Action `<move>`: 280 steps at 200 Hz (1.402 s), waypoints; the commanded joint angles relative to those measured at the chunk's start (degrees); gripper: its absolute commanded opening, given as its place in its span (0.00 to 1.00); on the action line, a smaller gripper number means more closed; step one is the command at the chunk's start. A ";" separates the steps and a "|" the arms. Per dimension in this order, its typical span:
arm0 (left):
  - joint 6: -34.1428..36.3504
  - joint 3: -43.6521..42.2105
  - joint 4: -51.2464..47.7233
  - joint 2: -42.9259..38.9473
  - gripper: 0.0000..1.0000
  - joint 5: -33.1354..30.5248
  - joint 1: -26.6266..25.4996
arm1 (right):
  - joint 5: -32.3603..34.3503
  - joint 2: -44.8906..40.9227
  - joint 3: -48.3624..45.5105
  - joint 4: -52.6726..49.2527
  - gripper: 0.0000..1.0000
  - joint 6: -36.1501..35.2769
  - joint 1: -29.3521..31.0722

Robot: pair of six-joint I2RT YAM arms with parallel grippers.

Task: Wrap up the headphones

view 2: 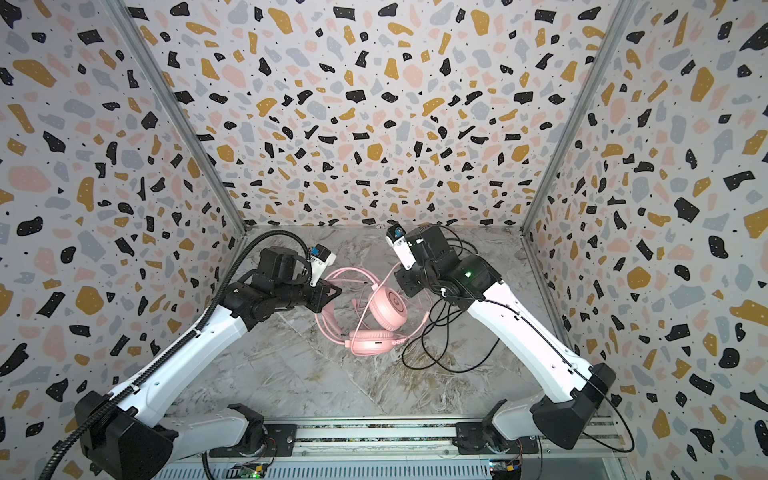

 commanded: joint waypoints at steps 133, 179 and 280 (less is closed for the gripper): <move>-7.26 2.38 12.73 -5.07 0.00 19.33 -1.66 | -16.71 -11.08 -19.84 21.24 0.50 -0.89 -4.69; -11.70 3.93 15.61 -4.10 0.00 21.88 -0.74 | -19.96 -15.87 -25.81 22.24 0.64 2.09 -10.51; -26.15 10.69 19.39 -3.71 0.00 24.03 1.73 | -34.48 -21.72 -40.86 37.75 0.90 5.00 -15.95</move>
